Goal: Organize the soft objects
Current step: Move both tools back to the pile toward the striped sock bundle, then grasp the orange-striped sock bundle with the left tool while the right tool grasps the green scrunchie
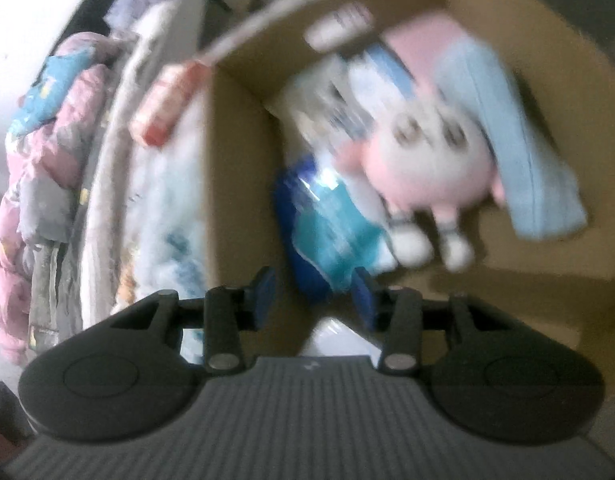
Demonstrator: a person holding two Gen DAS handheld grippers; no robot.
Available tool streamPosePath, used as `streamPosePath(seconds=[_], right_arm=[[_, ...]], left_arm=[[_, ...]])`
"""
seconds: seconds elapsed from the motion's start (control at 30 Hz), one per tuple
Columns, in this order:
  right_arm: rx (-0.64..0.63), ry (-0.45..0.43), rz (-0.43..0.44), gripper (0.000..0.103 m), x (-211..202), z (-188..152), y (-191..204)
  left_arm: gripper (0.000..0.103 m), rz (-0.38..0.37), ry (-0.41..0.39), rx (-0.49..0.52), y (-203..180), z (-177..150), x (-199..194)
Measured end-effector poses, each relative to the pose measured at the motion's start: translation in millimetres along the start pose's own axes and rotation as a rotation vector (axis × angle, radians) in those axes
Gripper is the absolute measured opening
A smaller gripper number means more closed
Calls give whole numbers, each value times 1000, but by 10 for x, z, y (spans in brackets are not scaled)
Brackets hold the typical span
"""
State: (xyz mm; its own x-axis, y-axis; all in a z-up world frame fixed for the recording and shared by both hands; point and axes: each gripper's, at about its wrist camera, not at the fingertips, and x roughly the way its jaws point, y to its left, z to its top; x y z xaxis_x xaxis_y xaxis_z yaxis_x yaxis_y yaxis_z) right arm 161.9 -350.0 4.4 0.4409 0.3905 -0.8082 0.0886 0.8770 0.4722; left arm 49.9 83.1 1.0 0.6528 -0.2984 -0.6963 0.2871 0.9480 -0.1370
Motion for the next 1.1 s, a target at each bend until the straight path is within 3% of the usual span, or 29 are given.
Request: streamPosePath(seconds=[0.13,0.2,0.3,0.43,0.57,0.8,0.9,1.1], right_arm=[[-147,-6,74,54,-7,131,595],[-236,29,109,67,119,174,950],[-366,112,139,78,424,234,1497],[-536,225,149,80,969,341,2165],[-633,331,103,80,1581,424,2551],[-772,489,16,80,2500,404,2820],[-815,516,-13,81,2704,337,2815],[-796,532,37,83,2798,410,2757]], left_arm=[[78,27,7,62,64,100,103],[78,43,13,99,102,152,194],[78,55,26,136,167,203,336],[78,100,33,154,254,243,541],[77,138,48,197,262,230,755],[74,173,136,211,350,211,1133],[73,208,143,245,351,209,1211],[64,247,165,288,357,217,1297]])
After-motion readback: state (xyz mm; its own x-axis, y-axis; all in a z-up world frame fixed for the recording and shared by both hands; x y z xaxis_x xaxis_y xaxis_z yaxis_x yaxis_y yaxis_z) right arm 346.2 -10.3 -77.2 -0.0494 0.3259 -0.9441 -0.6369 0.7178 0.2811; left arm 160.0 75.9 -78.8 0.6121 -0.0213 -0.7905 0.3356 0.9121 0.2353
